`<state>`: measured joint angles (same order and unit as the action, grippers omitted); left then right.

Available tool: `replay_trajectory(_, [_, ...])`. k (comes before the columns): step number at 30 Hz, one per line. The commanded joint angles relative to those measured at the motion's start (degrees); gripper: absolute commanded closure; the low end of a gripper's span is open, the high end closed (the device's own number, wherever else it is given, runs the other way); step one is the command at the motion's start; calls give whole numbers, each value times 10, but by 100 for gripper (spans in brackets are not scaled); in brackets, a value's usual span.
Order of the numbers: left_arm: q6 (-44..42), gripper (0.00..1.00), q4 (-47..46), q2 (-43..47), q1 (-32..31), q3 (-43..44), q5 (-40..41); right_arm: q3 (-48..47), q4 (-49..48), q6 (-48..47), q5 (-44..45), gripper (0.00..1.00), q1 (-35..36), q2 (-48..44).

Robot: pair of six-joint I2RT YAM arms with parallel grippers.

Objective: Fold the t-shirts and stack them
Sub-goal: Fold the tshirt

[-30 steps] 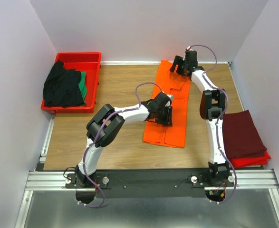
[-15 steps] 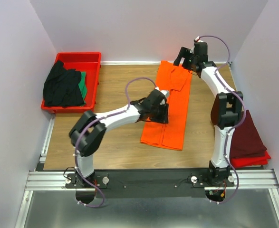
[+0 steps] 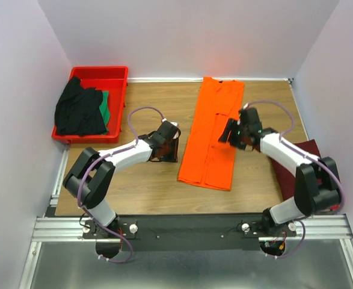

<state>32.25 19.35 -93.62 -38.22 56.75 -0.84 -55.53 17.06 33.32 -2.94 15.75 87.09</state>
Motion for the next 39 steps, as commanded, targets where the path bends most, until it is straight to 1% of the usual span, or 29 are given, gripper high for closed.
replay_trajectory(1, [-18,59,-4,3,-5,-18,11,99,23,67,20,32,46,-83])
replay_trajectory(2, [-19,57,-6,5,-5,-28,-5,128,28,75,24,32,56,-96])
replay_trajectory(3, [-18,55,-8,7,-5,-33,-8,144,39,85,23,32,59,-123])
replay_trajectory(5, [-18,54,-12,10,-6,-43,-16,163,55,90,23,32,59,-144])
replay_trajectory(8, [-20,53,-14,5,-13,-55,-32,184,89,97,20,32,60,-185])
replay_trajectory(12, [-17,54,-38,18,-19,-73,-57,195,126,104,15,32,60,-213])
replay_trajectory(18, [-19,50,-50,49,-20,-94,-66,224,151,119,-10,34,60,-224])
replay_trajectory(25, [-21,48,-75,88,-19,-117,-92,256,156,128,-35,37,60,-228])
replay_trajectory(27, [-24,48,-87,91,-19,-122,-112,259,156,128,-43,37,60,-226])
replay_trajectory(29, [-22,48,-100,96,-19,-129,-120,265,156,130,-49,43,61,-227])
replay_trajectory(34, [-25,47,-117,83,-19,-131,-140,274,158,129,-58,44,60,-222])
replay_trajectory(39, [-19,50,-122,55,-19,-137,-145,272,157,127,-66,48,61,-210])
